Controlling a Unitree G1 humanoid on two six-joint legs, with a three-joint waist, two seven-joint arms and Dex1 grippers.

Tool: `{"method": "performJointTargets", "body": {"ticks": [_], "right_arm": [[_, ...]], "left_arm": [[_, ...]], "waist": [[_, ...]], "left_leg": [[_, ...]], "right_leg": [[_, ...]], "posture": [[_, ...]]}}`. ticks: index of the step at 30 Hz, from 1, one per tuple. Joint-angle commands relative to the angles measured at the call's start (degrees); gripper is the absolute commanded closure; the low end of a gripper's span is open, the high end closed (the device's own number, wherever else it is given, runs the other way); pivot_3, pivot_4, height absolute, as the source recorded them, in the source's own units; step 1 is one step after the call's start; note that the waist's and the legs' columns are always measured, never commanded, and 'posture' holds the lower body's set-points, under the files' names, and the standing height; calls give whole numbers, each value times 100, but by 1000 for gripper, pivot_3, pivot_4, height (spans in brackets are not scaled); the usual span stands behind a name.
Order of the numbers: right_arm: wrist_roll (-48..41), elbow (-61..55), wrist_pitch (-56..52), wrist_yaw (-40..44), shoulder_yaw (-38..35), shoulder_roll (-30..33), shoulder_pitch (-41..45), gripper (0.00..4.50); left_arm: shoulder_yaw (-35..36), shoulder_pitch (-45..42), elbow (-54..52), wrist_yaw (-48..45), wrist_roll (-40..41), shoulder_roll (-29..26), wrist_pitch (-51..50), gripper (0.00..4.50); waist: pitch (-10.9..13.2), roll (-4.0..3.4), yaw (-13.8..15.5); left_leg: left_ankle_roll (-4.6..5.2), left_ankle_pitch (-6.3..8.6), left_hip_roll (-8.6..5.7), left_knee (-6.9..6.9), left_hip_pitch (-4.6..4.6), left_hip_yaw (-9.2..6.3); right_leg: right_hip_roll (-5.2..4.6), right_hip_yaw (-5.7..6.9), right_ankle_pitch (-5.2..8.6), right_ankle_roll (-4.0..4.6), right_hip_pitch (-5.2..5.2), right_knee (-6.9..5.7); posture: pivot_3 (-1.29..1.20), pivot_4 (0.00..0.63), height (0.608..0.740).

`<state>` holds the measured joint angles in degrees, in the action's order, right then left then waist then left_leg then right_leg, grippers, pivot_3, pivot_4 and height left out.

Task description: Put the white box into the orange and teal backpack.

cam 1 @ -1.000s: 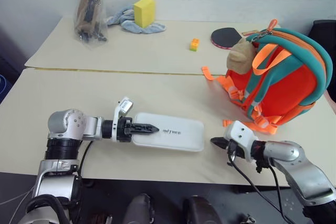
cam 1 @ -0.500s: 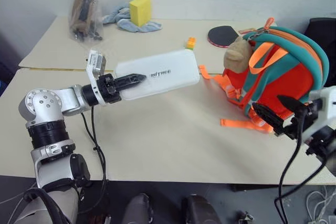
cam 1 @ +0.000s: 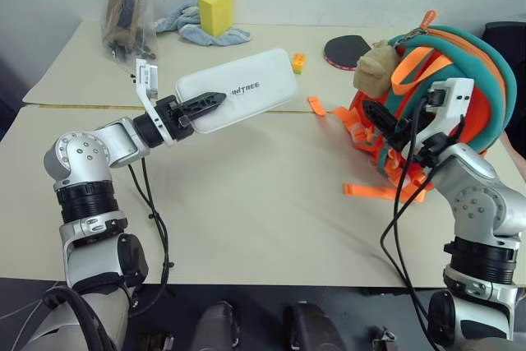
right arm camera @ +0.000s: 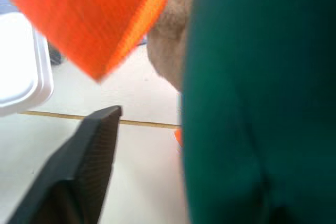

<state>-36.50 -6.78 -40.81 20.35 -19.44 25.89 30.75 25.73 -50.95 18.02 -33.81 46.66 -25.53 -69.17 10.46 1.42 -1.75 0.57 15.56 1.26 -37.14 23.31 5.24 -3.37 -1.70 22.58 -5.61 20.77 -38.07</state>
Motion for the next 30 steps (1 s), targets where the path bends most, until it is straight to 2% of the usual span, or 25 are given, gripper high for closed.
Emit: {"method": "performJointTargets", "body": {"ticks": [1,7,10,13,16,20,23,30], "right_arm": [[-265,-268,93,613,-49,276,-118,2367],[-1547,-1269,-659,1330,-188,712,-300,4408],[-2243,-1709,-1083,1622,-268,1095,-385,4476],[-2863,-2021,-1450,1938,-313,1611,-430,4476],[-3783,-2279,-1836,2281,-528,2260,-421,4476],[-4852,-2325,-2289,2710,-1002,3199,-698,4476],[-5282,-2211,-2581,3080,-1492,3770,-1118,4476],[-5563,-2049,-2691,3158,-2030,4147,-1753,4476]], "left_arm": [[7,-171,-14,114,-98,-52,433,3331],[-598,-26,-358,-658,-213,-255,921,3331],[-624,-177,-378,-935,-73,-229,1032,3331],[-1002,-203,-506,-1468,-249,-335,1305,3331],[-1372,-219,-752,-2017,-307,-442,1545,3331],[-1340,-415,-889,-2597,45,-500,1522,3331],[-1302,-654,-834,-2610,12,-385,1728,3331],[-1488,-793,-1028,-2988,208,-268,1750,3331]], "waist": [[0,0,3],[3,0,-6],[3,-1,11],[4,0,7],[7,1,12],[15,3,18],[18,7,24],[20,11,14]], "left_leg": [[0,0,0,0,0,0],[0,0,3,6,1,3],[-1,0,8,6,1,1],[-1,0,8,7,2,0],[0,0,7,7,1,0],[4,2,10,10,5,-4],[9,5,11,7,7,-6],[19,7,8,-6,6,-9]], "right_leg": [[0,0,0,0,1,-1],[3,0,0,0,2,-1],[4,3,0,0,1,2],[4,4,0,0,-1,10],[4,3,0,0,-4,13],[4,7,0,0,-6,23],[4,8,0,0,-12,30],[1,8,-5,-9,-22,31]], "posture": [[0,150,740],[0,150,740],[0,150,740],[0,150,740],[0,150,740],[0,150,740],[0,150,740],[0,150,740]]}}
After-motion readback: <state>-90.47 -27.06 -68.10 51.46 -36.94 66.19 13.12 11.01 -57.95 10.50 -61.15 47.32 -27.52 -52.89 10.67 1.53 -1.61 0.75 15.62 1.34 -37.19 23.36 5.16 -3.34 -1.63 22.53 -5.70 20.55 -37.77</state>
